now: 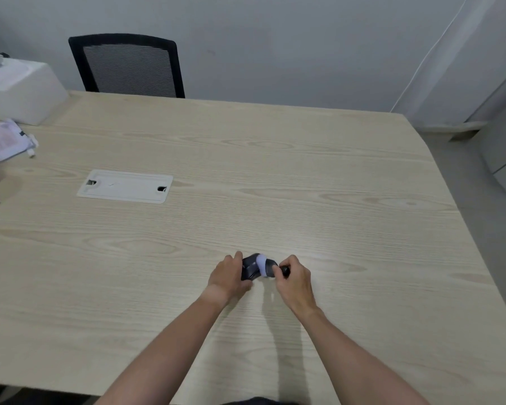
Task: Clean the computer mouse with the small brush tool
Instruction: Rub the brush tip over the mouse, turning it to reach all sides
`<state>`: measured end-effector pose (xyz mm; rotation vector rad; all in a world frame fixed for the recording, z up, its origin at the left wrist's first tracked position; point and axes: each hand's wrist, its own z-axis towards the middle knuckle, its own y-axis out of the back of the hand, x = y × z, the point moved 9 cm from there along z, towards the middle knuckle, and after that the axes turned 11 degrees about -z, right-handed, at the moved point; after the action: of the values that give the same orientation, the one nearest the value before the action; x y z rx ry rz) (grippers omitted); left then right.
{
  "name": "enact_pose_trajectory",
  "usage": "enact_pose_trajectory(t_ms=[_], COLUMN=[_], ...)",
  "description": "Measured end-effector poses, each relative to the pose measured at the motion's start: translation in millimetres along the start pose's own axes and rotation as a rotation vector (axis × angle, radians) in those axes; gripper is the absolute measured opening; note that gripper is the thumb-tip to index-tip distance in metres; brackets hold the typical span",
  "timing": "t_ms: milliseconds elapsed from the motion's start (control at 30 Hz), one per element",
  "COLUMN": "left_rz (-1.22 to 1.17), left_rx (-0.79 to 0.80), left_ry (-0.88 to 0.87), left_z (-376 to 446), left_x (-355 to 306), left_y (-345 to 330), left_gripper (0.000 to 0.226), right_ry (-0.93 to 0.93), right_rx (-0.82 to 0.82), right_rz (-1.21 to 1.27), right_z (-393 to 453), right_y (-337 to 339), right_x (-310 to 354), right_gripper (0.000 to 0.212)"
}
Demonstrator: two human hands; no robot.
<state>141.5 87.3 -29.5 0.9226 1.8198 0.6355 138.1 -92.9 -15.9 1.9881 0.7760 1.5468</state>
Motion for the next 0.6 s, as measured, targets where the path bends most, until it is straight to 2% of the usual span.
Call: enact_pose_trajectory(t_ms=[133,333,467,600], left_rz=[0.021,-0.005,-0.004,0.075], left_rx=[-0.008,-0.009,-0.026,-0.045], left_ry=[-0.016,0.001,0.010,-0.043], left_z=[-2,-1,-3,-7], left_x=[-1,-1,0,-3], left_y=[1,3,0,-5], left_gripper=[0.049,0.052,0.050,0.046], right_ry=[0.018,0.067,-0.019,0.109], right_rx=[-0.013,0.065,-0.082,-0.004], right_rz=[0.020,-0.039,-0.028,0.006], right_z=[3,2,4,-3], right_y=[8,-2,10,3], right_x=[5,14,7,19], right_gripper=[0.016,0.015,0.016,0.019])
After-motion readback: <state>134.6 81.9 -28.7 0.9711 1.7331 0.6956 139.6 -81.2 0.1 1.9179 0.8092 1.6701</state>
